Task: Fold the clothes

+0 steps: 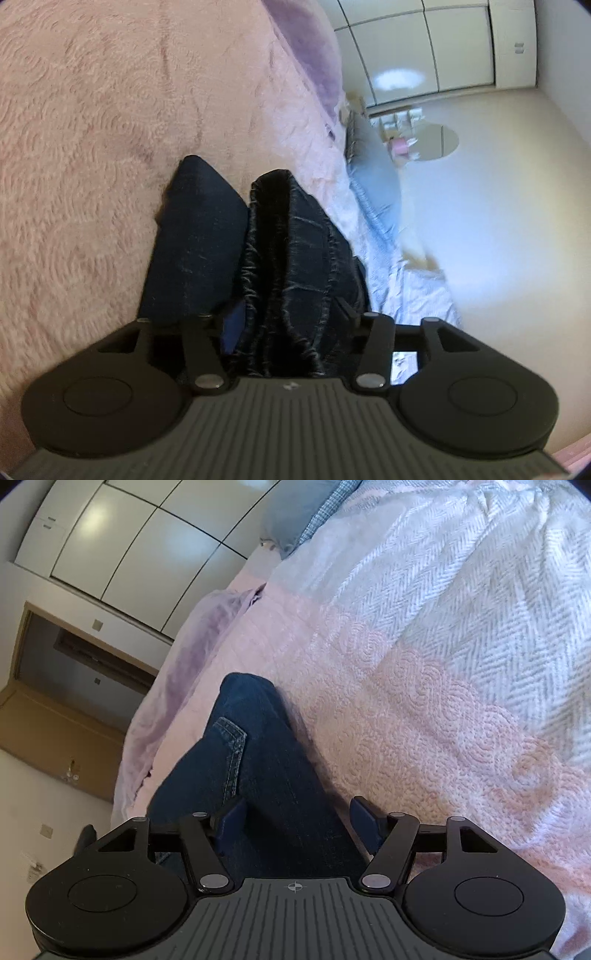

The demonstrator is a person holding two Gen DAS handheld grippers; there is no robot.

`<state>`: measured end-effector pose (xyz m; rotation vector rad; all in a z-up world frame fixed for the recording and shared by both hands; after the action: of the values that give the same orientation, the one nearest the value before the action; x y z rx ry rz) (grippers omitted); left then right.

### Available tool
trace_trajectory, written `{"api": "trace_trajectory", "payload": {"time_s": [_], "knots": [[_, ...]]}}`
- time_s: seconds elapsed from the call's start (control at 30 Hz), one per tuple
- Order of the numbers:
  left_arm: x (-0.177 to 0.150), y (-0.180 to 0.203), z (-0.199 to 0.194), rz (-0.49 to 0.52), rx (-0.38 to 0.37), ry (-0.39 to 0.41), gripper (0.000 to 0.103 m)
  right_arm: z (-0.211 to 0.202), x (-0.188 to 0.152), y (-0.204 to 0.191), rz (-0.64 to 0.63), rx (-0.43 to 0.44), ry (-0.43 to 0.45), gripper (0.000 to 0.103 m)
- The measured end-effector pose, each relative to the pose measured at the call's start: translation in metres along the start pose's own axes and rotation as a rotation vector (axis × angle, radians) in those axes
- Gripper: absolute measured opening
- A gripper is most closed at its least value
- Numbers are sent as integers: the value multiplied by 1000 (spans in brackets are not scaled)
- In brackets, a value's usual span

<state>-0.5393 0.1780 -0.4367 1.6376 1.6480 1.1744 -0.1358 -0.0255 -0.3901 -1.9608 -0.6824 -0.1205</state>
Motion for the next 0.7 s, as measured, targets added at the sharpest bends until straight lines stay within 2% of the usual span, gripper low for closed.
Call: {"api": "trace_trajectory", "payload": {"time_s": [0.03, 0.07, 0.2, 0.4, 0.47, 0.5, 0.57, 0.63, 0.7], "knots": [[1, -1, 1, 15, 15, -7, 26, 3, 5, 0, -1, -5, -9, 66], [2, -2, 2, 29, 18, -16, 25, 6, 10, 0, -3, -10, -17, 66], [2, 3, 5, 69, -7, -42, 27, 17, 30, 0, -10, -32, -54, 63], [5, -6, 12, 33, -11, -77, 25, 43, 38, 3, -32, -50, -131, 60], [3, 0, 12, 66, 5, -70, 24, 47, 35, 4, -43, -55, -136, 60], [2, 4, 11, 87, 15, -65, 18, 50, 33, 4, -49, -57, -139, 60], [0, 12, 9, 122, 30, -51, 13, 52, 32, 2, -56, -59, -139, 56], [-4, 19, -2, 127, 23, -18, 10, 52, 32, -3, -68, -51, -143, 46], [-5, 24, -21, 122, 6, 36, 9, 52, 31, -12, -111, -67, -151, 46]]}}
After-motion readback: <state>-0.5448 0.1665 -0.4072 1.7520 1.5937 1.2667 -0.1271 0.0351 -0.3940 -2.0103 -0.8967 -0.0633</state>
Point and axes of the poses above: each gripper's, at about its wrist camera, not at the fingertips, and z roughly the way its jaws point, y to its right, x to its top, the point moved 5 cm from there along z, roughly the way its jaws point, and after that the axes turned 4 degrees about x, right-handed, at the moved point
